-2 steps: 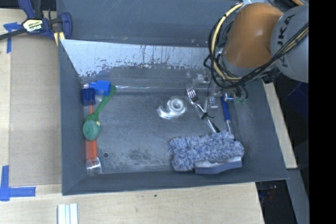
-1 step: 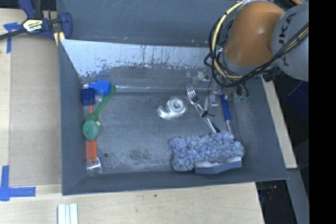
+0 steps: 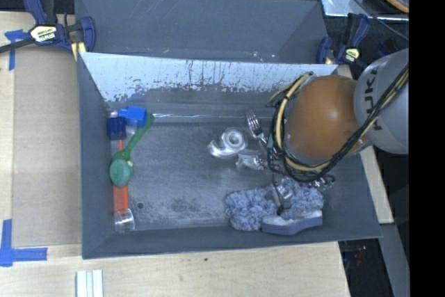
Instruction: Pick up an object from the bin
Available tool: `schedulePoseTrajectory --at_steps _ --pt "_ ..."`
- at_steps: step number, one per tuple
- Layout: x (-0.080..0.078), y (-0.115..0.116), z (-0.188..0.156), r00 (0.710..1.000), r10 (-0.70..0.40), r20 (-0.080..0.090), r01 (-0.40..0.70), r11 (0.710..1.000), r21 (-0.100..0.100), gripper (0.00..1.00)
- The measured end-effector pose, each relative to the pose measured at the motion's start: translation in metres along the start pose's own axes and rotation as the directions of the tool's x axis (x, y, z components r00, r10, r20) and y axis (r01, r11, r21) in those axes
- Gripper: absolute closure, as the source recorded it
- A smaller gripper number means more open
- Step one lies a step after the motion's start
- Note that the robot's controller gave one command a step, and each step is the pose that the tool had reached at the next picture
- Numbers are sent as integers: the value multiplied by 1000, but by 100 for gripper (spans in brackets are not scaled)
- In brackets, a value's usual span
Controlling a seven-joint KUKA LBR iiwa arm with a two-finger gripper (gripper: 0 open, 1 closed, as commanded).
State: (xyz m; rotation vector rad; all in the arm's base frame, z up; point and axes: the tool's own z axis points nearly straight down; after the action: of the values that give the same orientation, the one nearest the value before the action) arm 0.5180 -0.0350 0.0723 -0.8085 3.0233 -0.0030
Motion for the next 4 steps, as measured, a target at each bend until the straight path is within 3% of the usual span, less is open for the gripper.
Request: schedulePoseTrajectory --at_steps 1,2,3,4 --pt "-3 32 -79 971 239 3 -239 971 2 0" --pt "-7 42 -28 998 66 2 -66 998 0 0" --pt "-3 53 -2 975 223 16 -223 975 8 0" --pt "-12 61 0 999 49 11 -49 999 6 100"
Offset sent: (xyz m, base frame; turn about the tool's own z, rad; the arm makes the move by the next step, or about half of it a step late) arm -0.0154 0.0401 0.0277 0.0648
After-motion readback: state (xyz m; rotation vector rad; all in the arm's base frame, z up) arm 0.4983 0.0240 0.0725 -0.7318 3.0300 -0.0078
